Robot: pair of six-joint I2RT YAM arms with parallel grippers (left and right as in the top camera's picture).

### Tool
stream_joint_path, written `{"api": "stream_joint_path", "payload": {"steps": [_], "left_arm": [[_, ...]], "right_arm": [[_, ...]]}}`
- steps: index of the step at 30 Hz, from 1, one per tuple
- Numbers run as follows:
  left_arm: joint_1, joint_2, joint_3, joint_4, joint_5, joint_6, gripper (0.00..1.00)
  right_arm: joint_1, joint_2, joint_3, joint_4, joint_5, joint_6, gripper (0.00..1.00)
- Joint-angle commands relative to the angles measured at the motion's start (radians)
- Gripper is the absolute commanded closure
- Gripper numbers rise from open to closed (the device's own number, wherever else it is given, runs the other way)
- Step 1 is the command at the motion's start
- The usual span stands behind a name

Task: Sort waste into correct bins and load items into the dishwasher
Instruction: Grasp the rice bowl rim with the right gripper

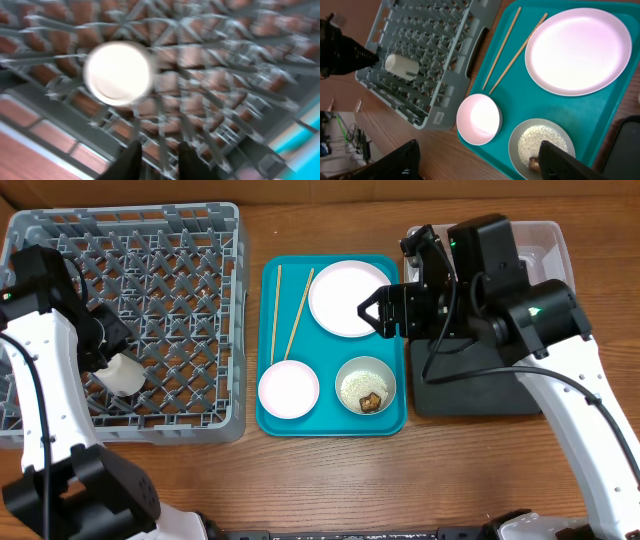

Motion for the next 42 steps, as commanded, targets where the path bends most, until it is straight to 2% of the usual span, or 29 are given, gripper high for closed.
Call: {"api": "stream_joint_path", "payload": {"steps": [1,4,10,13,14,20,28,33,42], "left_arm": [[-0.001,-0.179,0.036,0.003,0.230,0.130,0.66],[-0.001,-0.325,0.035,0.016,0.313,0.199,0.51],[-0.021,-0.574,0.035,-0.005,0.341,0.243,0.21],[-0.055,-0.652,0.035,-0.030,0.340,0.243,0.12],[-0.064,-0.674,0.035,-0.038,0.340,0.243,0.00],[-0.071,-0.731,0.035,-0.045,0.339,0.242,0.00],[-0.071,-0.720,0.035,-0.045,0.339,0.243,0.00],[-0.071,-0.720,0.035,-0.045,0.339,0.243,0.00],[-0.071,-0.720,0.035,-0.045,0.338,0.243,0.00]], "right_arm": [[0.074,0.045,0.004,-0.010,0.090,0.061,0.25],[0.136,0.103,0.002,-0.024,0.209,0.146,0.30],[0.245,0.276,-0.002,-0.046,0.388,0.328,0.33],[0.258,0.370,-0.003,-0.042,0.408,0.371,0.39],[0.258,0.401,-0.003,-0.042,0.408,0.376,0.43],[0.262,0.546,-0.003,-0.042,0.346,0.400,0.62],[0.308,0.631,-0.016,-0.035,0.326,0.445,0.74],[0.310,0.637,-0.017,-0.035,0.334,0.450,0.96],[0.309,0.571,-0.014,-0.097,0.492,0.436,0.96]]}}
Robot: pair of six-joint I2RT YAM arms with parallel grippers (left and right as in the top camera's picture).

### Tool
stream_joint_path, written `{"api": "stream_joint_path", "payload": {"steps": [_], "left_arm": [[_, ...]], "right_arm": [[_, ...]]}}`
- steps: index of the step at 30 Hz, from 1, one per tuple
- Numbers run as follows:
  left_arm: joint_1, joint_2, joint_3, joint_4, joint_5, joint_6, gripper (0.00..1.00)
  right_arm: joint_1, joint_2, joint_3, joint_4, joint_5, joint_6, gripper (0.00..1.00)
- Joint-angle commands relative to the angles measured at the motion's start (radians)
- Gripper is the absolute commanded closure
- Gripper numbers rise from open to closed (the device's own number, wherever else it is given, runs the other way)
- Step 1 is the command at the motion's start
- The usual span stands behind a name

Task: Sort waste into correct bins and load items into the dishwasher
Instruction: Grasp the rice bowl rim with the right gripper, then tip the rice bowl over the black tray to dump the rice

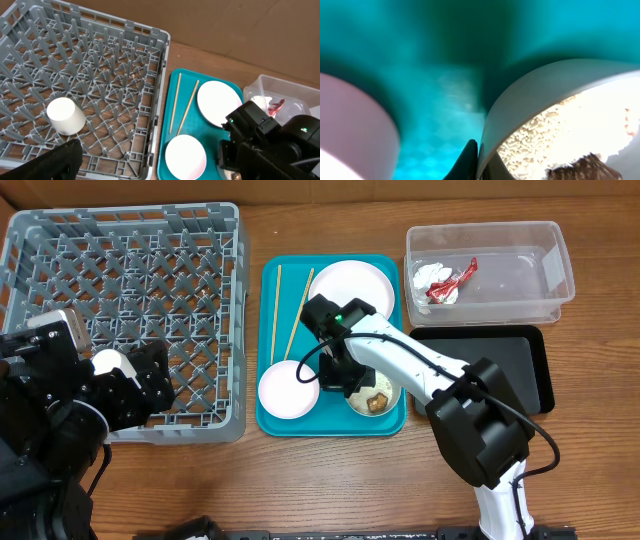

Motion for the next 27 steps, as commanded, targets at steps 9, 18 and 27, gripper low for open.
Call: {"api": "stream_joint_path", "payload": {"steps": [9,18,27], "left_arm": [[-0.006,0.003,-0.003,0.001,0.014,0.015,0.00],[-0.006,0.003,-0.003,0.001,0.014,0.015,0.00],[-0.006,0.003,-0.003,0.001,0.014,0.015,0.00]], "right_arm": [[-0.042,-0.302,-0.004,0.013,0.048,-0.079,0.96],[-0.303,-0.403,-0.007,-0.043,-0.377,-0.344,0.96],[-0.576,-0.402,-0.182,-0.031,-0.644,-0.513,0.96]]}}
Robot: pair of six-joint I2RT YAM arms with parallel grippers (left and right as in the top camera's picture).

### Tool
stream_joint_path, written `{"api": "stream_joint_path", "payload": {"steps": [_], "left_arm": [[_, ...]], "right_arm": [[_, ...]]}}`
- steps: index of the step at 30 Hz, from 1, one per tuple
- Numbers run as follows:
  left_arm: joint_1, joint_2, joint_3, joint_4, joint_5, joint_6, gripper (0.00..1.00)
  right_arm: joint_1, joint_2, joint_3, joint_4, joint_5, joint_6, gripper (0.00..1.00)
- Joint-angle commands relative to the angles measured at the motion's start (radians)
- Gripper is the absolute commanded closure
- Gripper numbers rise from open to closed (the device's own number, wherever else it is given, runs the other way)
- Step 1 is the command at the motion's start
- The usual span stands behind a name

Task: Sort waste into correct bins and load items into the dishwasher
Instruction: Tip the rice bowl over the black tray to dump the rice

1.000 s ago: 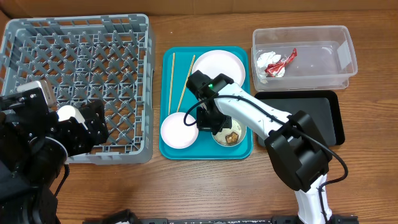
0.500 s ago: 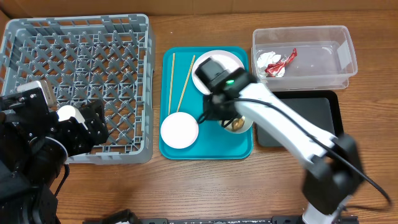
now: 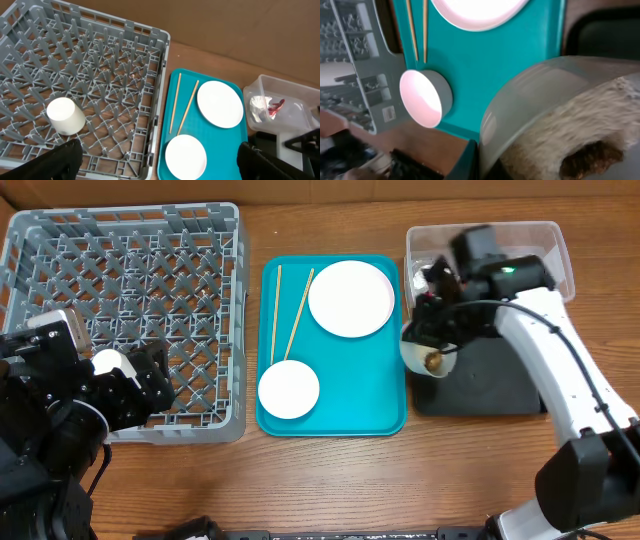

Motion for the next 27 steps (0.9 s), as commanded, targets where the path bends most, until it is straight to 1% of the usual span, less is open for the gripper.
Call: {"api": "stream_joint_path", "payload": {"steps": [1,7,14,17,20,22,27], "left_arm": [[-0.006,0.003,-0.003,0.001,0.014,0.015,0.00],[-0.006,0.003,-0.003,0.001,0.014,0.015,0.00],[-0.006,0.003,-0.003,0.001,0.014,0.015,0.00],[-0.006,0.003,-0.003,0.001,0.014,0.015,0.00],[-0.006,0.003,-0.003,0.001,0.014,0.015,0.00],[-0.006,0.003,-0.003,0.001,0.014,0.015,0.00],[-0.006,0.003,-0.003,0.001,0.014,0.015,0.00]], "right_arm": [[-0.079,-0.008,-0.099,0.038,-0.203,-0.127,0.96],[-0.240,-0.008,-0.263,0.179,-0.537,-0.356,0.96],[-0.432,-0.008,-0.356,0.285,-0.726,-0.377,0.96],[-0.494,-0.008,-0.386,0.294,-0.743,-0.385,0.96],[-0.523,-0.008,-0.422,0.305,-0.743,-0.386,0.96],[-0.526,-0.008,-0.457,0.353,-0.768,-0.386,0.96],[-0.525,-0.008,-0.493,0.457,-0.944,-0.435,0.96]]}}
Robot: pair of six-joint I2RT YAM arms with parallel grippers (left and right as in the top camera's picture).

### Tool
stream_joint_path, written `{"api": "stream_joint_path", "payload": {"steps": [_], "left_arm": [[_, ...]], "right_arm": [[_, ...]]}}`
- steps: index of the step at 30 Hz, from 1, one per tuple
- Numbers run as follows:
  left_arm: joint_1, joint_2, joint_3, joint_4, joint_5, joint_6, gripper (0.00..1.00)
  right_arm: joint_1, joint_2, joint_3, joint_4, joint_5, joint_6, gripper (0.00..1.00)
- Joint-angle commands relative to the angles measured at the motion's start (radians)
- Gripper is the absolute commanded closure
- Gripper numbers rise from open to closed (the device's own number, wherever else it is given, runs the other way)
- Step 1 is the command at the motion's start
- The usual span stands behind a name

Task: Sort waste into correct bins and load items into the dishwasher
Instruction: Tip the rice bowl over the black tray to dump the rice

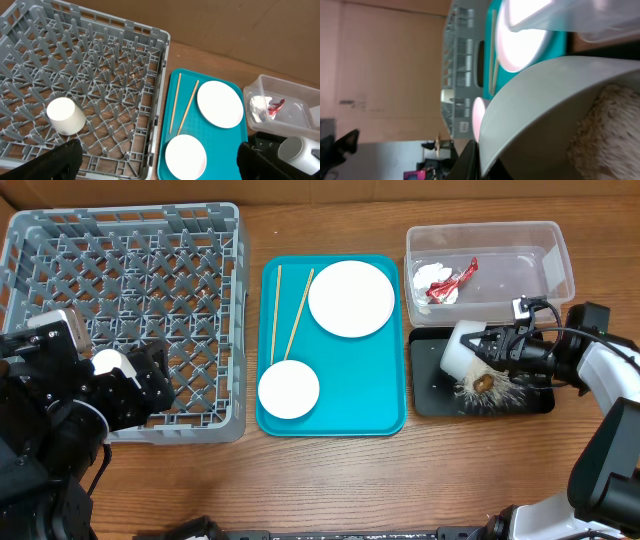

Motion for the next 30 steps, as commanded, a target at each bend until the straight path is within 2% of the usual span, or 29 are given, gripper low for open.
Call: {"api": "stream_joint_path", "payload": {"steps": [1,6,9,11,13,15,16,18,19,21,22,23,24,25,26,27,28,30], "left_arm": [[-0.006,0.003,-0.003,0.001,0.014,0.015,0.00],[-0.006,0.003,-0.003,0.001,0.014,0.015,0.00],[-0.006,0.003,-0.003,0.001,0.014,0.015,0.00],[-0.006,0.003,-0.003,0.001,0.014,0.015,0.00],[-0.006,0.003,-0.003,0.001,0.014,0.015,0.00],[-0.006,0.003,-0.003,0.001,0.014,0.015,0.00],[-0.006,0.003,-0.003,0.001,0.014,0.015,0.00],[-0.006,0.003,-0.003,0.001,0.014,0.015,0.00],[-0.006,0.003,-0.003,0.001,0.014,0.015,0.00],[-0.006,0.003,-0.003,0.001,0.014,0.015,0.00],[-0.006,0.003,-0.003,0.001,0.014,0.015,0.00],[-0.006,0.003,-0.003,0.001,0.014,0.015,0.00],[-0.006,0.003,-0.003,0.001,0.014,0.015,0.00],[-0.006,0.003,-0.003,0.001,0.014,0.015,0.00],[-0.006,0.003,-0.003,0.001,0.014,0.015,0.00],[-0.006,0.003,-0.003,0.001,0.014,0.015,0.00],[-0.006,0.003,-0.003,0.001,0.014,0.015,0.00],[-0.006,0.003,-0.003,0.001,0.014,0.015,0.00]], "right_arm": [[0.002,-0.008,-0.009,0.055,-0.166,-0.050,0.96],[0.001,-0.008,-0.009,0.068,-0.148,-0.047,0.96],[0.001,-0.008,-0.010,0.058,-0.209,-0.034,0.96],[0.001,-0.008,-0.010,0.088,-0.167,-0.047,0.96],[0.001,-0.006,-0.010,0.113,-0.117,0.025,0.96],[0.001,-0.006,-0.010,0.110,-0.183,0.039,0.96],[0.002,-0.006,-0.010,0.125,-0.146,0.030,0.96],[0.002,-0.004,-0.010,0.135,-0.034,0.133,0.96],[0.001,-0.005,-0.010,0.122,-0.049,0.158,0.96],[0.005,-0.005,-0.010,0.097,-0.126,0.083,0.96],[0.008,-0.005,-0.010,0.105,-0.098,0.064,0.96],[0.008,-0.005,-0.010,0.124,-0.024,0.080,0.96],[0.008,-0.005,-0.010,0.140,0.042,0.171,0.96],[0.008,-0.005,-0.010,0.140,0.002,0.221,0.96],[0.008,-0.005,-0.010,0.137,-0.096,0.195,0.96],[0.016,-0.006,-0.010,0.132,-0.262,0.094,0.96],[0.018,-0.006,-0.009,0.142,-0.248,0.079,0.96],[0.017,-0.005,-0.009,0.168,-0.119,0.141,0.96]]}}
